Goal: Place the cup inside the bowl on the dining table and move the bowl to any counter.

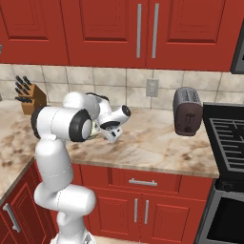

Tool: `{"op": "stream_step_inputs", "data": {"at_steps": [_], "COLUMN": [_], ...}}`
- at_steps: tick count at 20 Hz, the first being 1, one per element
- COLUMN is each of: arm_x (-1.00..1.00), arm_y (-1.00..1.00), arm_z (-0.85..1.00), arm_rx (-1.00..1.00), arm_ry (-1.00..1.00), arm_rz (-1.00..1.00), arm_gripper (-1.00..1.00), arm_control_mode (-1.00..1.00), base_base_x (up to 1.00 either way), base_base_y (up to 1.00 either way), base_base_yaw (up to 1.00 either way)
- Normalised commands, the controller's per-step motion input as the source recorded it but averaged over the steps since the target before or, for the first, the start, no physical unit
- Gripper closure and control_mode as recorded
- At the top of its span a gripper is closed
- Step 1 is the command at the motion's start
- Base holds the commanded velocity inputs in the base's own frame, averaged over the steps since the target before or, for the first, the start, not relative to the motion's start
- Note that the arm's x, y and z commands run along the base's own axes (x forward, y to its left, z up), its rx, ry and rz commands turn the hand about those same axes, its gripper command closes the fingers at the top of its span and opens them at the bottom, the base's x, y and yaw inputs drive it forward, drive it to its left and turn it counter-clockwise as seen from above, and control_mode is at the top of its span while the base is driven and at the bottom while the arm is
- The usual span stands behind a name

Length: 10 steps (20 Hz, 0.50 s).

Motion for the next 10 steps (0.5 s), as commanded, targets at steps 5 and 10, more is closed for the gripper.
{"op": "stream_step_inputs", "data": {"at_steps": [5, 10], "arm_x": [-0.06, -0.31], "arm_y": [0.00, 0.00], "arm_z": [0.06, 0.24], "arm_rx": [0.00, 0.00], "arm_ry": [0.00, 0.00], "arm_rz": [0.00, 0.00], "arm_gripper": [-1.00, -1.00], "arm_control_mode": [-1.00, -1.00], "base_base_x": [0.00, 0.00], "base_base_y": [0.00, 0.00], "base_base_yaw": [0.00, 0.00]}}
